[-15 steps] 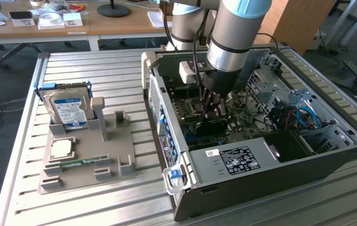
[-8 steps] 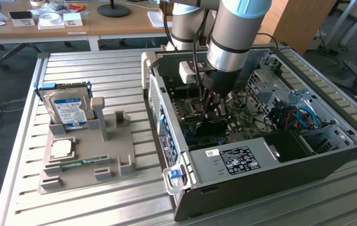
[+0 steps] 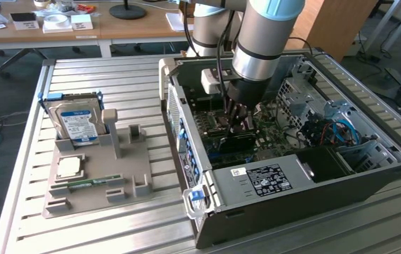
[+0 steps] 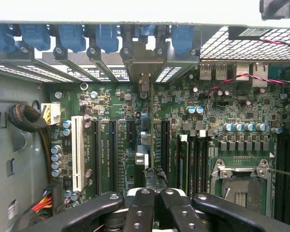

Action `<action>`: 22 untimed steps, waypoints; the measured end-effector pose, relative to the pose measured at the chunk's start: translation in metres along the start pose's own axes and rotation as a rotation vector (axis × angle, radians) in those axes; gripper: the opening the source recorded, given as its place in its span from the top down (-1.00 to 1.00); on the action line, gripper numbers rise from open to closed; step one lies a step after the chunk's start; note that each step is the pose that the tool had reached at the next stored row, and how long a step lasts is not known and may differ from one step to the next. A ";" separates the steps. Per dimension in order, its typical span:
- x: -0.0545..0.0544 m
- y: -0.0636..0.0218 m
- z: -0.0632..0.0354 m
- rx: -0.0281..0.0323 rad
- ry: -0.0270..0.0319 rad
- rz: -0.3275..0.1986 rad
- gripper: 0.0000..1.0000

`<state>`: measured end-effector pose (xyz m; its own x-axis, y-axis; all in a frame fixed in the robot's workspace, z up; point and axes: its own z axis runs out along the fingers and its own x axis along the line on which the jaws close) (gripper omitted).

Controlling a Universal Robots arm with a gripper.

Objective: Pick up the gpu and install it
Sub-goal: 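Press down on the gpu until it lock into place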

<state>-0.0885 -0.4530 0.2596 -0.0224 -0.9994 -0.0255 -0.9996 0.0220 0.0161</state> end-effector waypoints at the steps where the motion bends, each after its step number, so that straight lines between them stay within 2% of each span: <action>1: 0.000 0.0000 0.0000 0.0000 -0.0001 0.000 0.79; 22: 0.000 0.0000 0.0014 0.0000 0.0000 0.000 0.79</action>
<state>-0.0886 -0.4530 0.2583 -0.0223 -0.9994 -0.0255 -0.9996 0.0219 0.0161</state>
